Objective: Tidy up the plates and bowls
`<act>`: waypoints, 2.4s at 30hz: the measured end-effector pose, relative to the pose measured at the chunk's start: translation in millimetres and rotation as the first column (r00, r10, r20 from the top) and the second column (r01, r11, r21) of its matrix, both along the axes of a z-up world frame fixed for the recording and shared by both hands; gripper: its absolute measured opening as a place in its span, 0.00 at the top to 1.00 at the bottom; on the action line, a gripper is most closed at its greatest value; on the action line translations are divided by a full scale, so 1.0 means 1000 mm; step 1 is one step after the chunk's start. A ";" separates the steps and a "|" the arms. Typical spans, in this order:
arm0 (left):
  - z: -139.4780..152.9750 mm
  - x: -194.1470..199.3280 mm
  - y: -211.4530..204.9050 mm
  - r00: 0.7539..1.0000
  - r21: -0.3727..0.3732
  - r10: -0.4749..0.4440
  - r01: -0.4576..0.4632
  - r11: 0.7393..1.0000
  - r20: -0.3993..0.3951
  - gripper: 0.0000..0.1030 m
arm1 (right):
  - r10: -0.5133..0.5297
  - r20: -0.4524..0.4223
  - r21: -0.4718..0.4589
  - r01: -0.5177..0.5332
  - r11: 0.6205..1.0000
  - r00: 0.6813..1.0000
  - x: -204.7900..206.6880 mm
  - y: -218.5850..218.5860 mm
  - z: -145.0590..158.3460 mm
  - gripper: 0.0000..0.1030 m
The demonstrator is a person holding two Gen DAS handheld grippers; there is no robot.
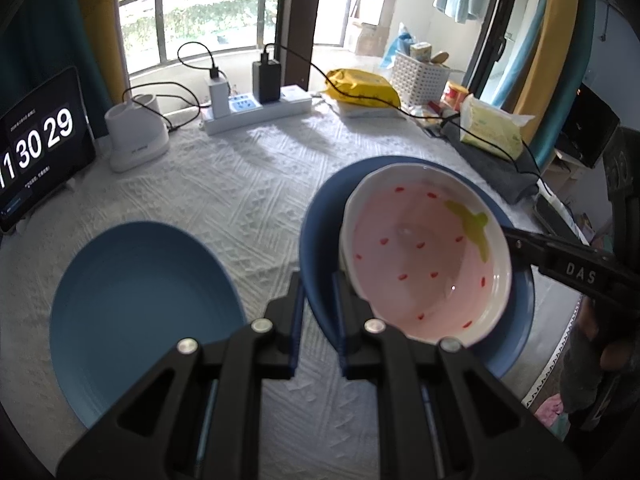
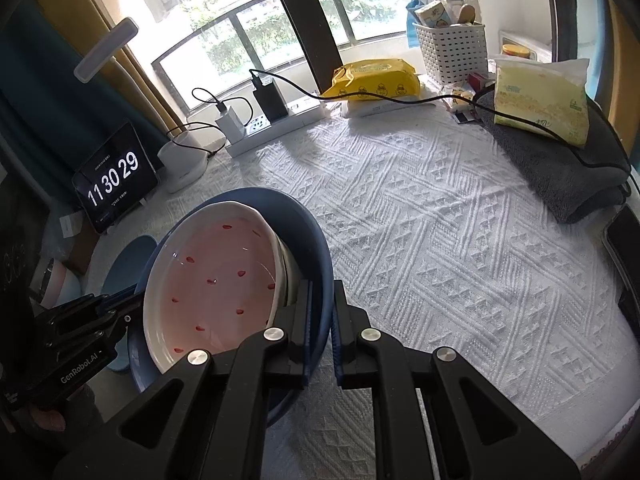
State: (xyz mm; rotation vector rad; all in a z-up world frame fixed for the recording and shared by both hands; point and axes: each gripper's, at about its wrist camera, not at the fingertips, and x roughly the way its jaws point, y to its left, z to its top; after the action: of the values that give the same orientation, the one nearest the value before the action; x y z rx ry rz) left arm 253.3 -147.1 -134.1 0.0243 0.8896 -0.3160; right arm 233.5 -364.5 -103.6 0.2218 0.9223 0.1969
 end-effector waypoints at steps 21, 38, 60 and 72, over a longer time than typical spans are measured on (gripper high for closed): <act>0.020 -0.007 0.019 0.999 -0.011 0.033 -0.033 0.999 0.041 0.88 | 0.030 0.041 -0.009 -0.029 1.000 0.999 0.000 0.018 0.023 0.89; 0.027 -0.013 0.058 0.993 -0.032 0.101 -0.099 0.995 0.061 0.88 | 0.092 0.058 -0.024 -0.091 0.996 0.994 0.006 0.057 0.033 0.89; 0.036 -0.020 0.105 0.981 -0.064 0.177 -0.172 0.983 0.081 0.88 | 0.167 0.065 -0.044 -0.164 0.985 0.984 0.016 0.110 0.043 0.89; 0.040 -0.027 0.136 0.970 -0.078 0.227 -0.221 0.972 0.089 0.88 | 0.215 0.074 -0.056 -0.212 0.976 0.974 0.021 0.140 0.049 0.89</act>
State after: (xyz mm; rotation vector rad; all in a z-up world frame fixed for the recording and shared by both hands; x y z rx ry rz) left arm 226.3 -10.7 -94.4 -0.1218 0.7757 -0.1317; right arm 254.7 -224.9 -54.2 0.0694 0.8696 0.3800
